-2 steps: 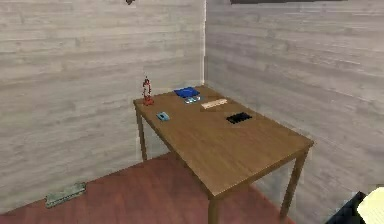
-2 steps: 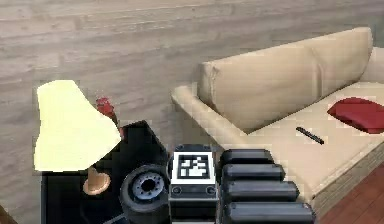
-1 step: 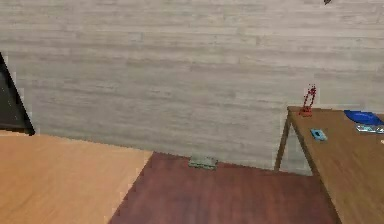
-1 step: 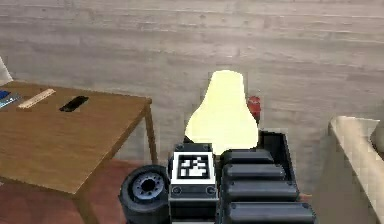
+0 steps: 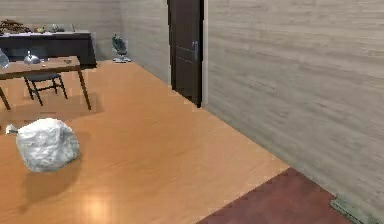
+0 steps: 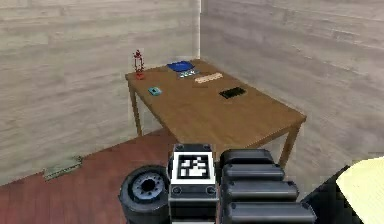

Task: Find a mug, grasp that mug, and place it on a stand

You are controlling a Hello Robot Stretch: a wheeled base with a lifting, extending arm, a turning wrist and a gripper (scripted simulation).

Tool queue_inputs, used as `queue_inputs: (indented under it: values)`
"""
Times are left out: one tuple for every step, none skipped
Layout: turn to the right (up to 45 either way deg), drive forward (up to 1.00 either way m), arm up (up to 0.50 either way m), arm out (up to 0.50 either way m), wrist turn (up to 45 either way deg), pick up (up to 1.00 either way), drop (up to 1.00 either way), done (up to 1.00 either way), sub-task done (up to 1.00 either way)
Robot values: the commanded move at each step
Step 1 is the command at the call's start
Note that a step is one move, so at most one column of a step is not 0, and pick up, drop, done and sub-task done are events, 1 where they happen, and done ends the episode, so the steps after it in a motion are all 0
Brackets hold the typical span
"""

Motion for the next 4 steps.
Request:
queue_inputs:
  values:
    - [-45.0,0.00,0.00,0.00,0.0,0.00,0.00,0.00,0.00]
    - [-12.0,0.00,0.00,0.00,0.0,0.00,0.00,0.00,0.00]
    - [-45.0,0.00,0.00,0.00,0.0,0.00,0.00,0.00,0.00]
    - [-42.0,0.00,0.00,0.00,0.0,0.00,0.00,0.00,0.00]
